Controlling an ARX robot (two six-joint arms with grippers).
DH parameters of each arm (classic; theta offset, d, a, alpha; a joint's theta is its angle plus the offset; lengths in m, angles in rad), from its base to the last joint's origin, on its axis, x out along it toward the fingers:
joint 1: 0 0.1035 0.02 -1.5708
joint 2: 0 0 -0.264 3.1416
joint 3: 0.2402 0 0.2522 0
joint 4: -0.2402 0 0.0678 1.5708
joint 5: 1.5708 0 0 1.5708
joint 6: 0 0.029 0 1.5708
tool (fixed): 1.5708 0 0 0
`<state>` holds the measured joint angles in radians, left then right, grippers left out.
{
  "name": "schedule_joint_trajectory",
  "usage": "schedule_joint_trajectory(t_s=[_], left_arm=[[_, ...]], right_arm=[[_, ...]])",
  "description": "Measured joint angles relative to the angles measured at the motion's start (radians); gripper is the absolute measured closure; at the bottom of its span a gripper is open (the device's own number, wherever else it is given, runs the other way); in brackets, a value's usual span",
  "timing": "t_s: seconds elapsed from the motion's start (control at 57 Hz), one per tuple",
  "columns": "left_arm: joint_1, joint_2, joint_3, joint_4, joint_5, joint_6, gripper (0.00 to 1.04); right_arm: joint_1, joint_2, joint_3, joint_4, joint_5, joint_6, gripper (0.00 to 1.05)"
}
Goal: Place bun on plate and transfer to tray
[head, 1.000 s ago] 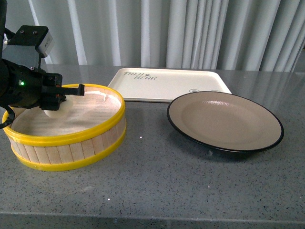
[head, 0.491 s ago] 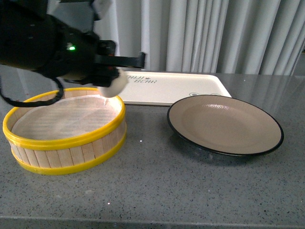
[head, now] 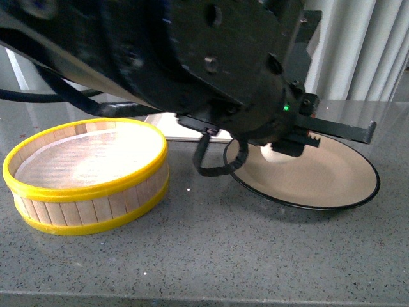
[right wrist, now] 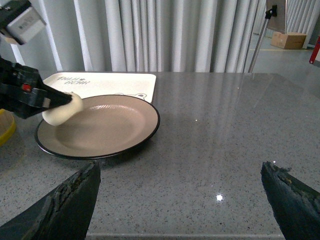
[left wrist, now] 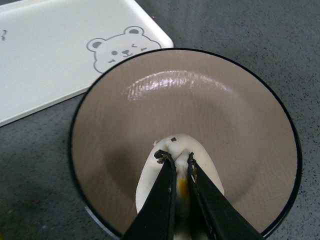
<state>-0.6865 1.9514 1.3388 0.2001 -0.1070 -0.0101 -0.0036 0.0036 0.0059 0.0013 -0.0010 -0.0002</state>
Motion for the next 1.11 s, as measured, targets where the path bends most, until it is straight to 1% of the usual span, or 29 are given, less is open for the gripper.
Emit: schedule_joint_trajectory(t_s=[0.193, 0.404, 0.614, 0.789, 1.088, 1.105], left_arm=[[-0.055, 0.077, 0.093, -0.031, -0.017, -0.004, 1.01], [-0.089, 0.152, 0.198, -0.062, -0.045, 0.001, 1.01], [-0.095, 0.245, 0.332, -0.111, -0.084, 0.012, 1.01], [-0.091, 0.276, 0.401, -0.122, -0.105, 0.039, 1.01], [-0.085, 0.307, 0.441, -0.165, -0.121, 0.061, 1.01], [-0.085, 0.309, 0.441, -0.168, -0.122, 0.061, 0.99]], right_arm=[[0.000, 0.000, 0.000, 0.000, 0.000, 0.000, 0.08], [0.000, 0.000, 0.000, 0.000, 0.000, 0.000, 0.08], [0.000, 0.000, 0.000, 0.000, 0.000, 0.000, 0.08], [0.000, 0.000, 0.000, 0.000, 0.000, 0.000, 0.08], [0.000, 0.000, 0.000, 0.000, 0.000, 0.000, 0.08], [0.000, 0.000, 0.000, 0.000, 0.000, 0.000, 0.08]])
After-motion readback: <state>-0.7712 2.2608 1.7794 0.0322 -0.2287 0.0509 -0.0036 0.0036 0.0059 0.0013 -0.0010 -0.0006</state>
